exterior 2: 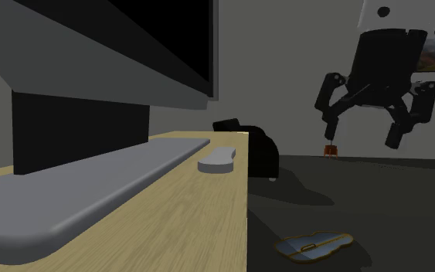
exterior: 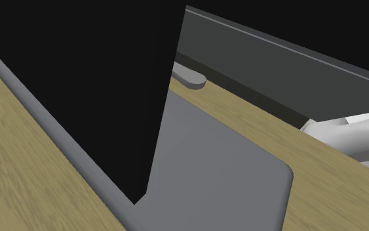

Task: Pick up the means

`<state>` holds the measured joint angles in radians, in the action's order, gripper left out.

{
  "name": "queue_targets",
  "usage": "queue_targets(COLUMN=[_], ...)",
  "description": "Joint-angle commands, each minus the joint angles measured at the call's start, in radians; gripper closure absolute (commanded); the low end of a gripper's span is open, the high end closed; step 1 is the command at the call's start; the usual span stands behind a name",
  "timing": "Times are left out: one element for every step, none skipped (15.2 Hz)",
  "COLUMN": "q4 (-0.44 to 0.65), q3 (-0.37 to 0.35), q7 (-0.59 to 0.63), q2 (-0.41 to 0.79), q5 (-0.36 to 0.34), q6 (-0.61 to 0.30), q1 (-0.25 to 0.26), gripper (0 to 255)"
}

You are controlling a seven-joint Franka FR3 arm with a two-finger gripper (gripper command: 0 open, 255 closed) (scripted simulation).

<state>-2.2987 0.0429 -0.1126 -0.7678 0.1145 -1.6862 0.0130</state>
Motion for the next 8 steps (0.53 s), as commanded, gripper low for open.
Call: queue_targets(q4=[0.0, 0.015, 0.031, 0.049, 0.067, 0.087, 0.108, 0.13], q3=[0.0, -0.026, -0.051, -0.076, -0.101, -0.126, -0.15, -0.174], q7=[0.0, 0.026, 0.052, 0.078, 0.104, 0.13, 0.156, 0.182], q2=[0.0, 0.018, 0.038, 0.059, 0.081, 0.104, 0.129, 0.154], q5=[0.0, 0.006, 0.012, 0.016, 0.021, 0.024, 0.027, 0.029], q6=[0.0, 0.002, 0.004, 0.006, 0.008, 0.01, 0.013, 0.016], q1=[0.0, 0.006, 0.012, 0.018, 0.023, 0.028, 0.033, 0.037], gripper=[0, 0, 0, 0, 0, 0, 0, 0])
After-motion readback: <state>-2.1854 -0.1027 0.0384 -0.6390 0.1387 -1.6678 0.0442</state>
